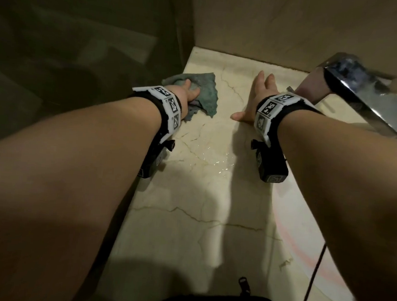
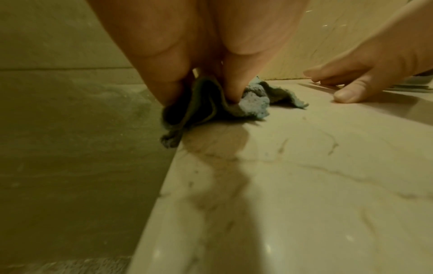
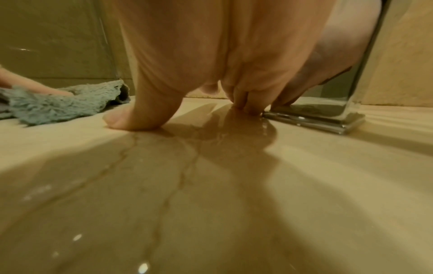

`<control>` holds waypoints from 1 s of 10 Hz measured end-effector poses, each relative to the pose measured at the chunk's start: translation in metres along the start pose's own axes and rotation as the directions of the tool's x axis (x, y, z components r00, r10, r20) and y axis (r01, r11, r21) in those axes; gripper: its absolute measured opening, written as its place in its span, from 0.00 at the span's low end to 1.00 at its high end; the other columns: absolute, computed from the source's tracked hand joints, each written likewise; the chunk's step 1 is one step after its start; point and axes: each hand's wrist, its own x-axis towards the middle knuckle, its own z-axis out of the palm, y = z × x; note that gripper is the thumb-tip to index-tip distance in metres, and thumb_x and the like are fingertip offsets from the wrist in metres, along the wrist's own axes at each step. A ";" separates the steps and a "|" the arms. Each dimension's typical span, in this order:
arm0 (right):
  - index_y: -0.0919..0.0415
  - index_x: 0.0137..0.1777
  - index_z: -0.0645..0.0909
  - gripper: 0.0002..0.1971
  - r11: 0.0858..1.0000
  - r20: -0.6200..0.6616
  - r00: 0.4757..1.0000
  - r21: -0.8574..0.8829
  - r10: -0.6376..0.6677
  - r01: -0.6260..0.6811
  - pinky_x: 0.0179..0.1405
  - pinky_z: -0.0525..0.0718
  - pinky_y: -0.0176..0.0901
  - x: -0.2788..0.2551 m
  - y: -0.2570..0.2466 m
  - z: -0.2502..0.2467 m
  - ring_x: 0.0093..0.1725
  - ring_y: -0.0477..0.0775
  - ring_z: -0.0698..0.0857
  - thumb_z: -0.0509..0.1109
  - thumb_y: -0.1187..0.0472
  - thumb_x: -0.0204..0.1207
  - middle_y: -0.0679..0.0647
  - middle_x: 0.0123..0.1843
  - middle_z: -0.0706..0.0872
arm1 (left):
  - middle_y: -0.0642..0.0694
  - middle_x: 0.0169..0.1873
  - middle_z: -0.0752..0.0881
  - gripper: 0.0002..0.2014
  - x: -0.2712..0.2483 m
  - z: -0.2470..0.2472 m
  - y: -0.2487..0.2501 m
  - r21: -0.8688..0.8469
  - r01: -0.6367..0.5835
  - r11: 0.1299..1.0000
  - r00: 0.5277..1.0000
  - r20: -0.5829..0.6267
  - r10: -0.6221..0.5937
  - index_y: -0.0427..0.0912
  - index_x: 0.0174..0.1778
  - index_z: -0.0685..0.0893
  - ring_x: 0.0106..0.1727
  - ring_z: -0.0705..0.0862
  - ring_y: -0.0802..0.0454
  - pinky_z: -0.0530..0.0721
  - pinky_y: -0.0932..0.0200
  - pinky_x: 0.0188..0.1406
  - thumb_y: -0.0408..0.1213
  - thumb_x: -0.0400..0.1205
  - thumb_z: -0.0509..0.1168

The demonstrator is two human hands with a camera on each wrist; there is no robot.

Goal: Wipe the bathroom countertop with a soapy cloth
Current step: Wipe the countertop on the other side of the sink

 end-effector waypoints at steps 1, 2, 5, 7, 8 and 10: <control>0.59 0.83 0.31 0.60 0.999 -0.008 1.000 -0.050 -0.019 0.018 0.81 0.53 0.59 -0.005 0.000 -0.001 0.85 0.61 0.45 0.70 0.36 0.68 0.56 0.86 0.36 | 0.40 0.84 0.47 0.30 -0.002 0.019 -0.011 0.145 -0.072 0.987 0.987 -0.131 0.091 0.48 0.84 0.54 0.81 0.63 0.35 0.66 0.45 0.76 0.29 0.86 0.53; 0.62 0.83 0.31 0.57 0.994 -0.007 1.000 -0.109 -0.030 0.029 0.82 0.53 0.55 -0.009 0.001 -0.003 0.85 0.59 0.44 0.67 0.36 0.71 0.55 0.86 0.36 | 0.42 0.84 0.40 0.30 0.006 0.008 -0.006 0.182 -0.097 0.979 0.994 -0.035 0.106 0.47 0.84 0.49 0.84 0.52 0.36 0.57 0.47 0.82 0.31 0.88 0.52; 0.56 0.83 0.31 0.62 0.999 0.037 0.999 0.050 0.018 -0.020 0.81 0.57 0.58 0.003 0.002 -0.003 0.85 0.61 0.47 0.74 0.38 0.65 0.51 0.85 0.34 | 0.39 0.84 0.41 0.29 0.053 -0.036 0.012 0.099 -0.046 0.994 0.999 -0.024 0.049 0.43 0.84 0.42 0.85 0.47 0.38 0.51 0.47 0.83 0.37 0.89 0.47; 0.57 0.83 0.30 0.62 0.998 0.039 0.999 0.068 0.005 -0.008 0.82 0.54 0.55 0.009 0.005 -0.002 0.85 0.58 0.44 0.75 0.39 0.65 0.52 0.85 0.33 | 0.41 0.85 0.43 0.29 0.075 -0.050 0.018 0.178 -0.050 0.983 0.998 -0.039 0.057 0.44 0.84 0.46 0.84 0.51 0.38 0.53 0.44 0.81 0.34 0.89 0.51; 0.57 0.83 0.30 0.62 0.999 0.038 0.999 0.051 0.002 -0.004 0.81 0.55 0.56 0.009 0.005 -0.002 0.85 0.58 0.44 0.74 0.38 0.65 0.52 0.85 0.33 | 0.38 0.84 0.48 0.33 0.073 -0.045 0.018 0.245 -0.064 0.967 0.987 -0.126 0.097 0.46 0.84 0.50 0.81 0.60 0.32 0.64 0.40 0.77 0.30 0.85 0.57; 0.56 0.83 0.30 0.63 1.000 0.010 1.000 0.012 0.007 -0.008 0.81 0.54 0.58 0.012 0.003 0.003 0.85 0.61 0.46 0.73 0.36 0.64 0.52 0.85 0.34 | 0.45 0.83 0.34 0.46 0.050 -0.032 0.019 0.248 -0.015 0.969 1.000 0.024 0.009 0.48 0.84 0.38 0.85 0.43 0.36 0.55 0.36 0.82 0.37 0.82 0.66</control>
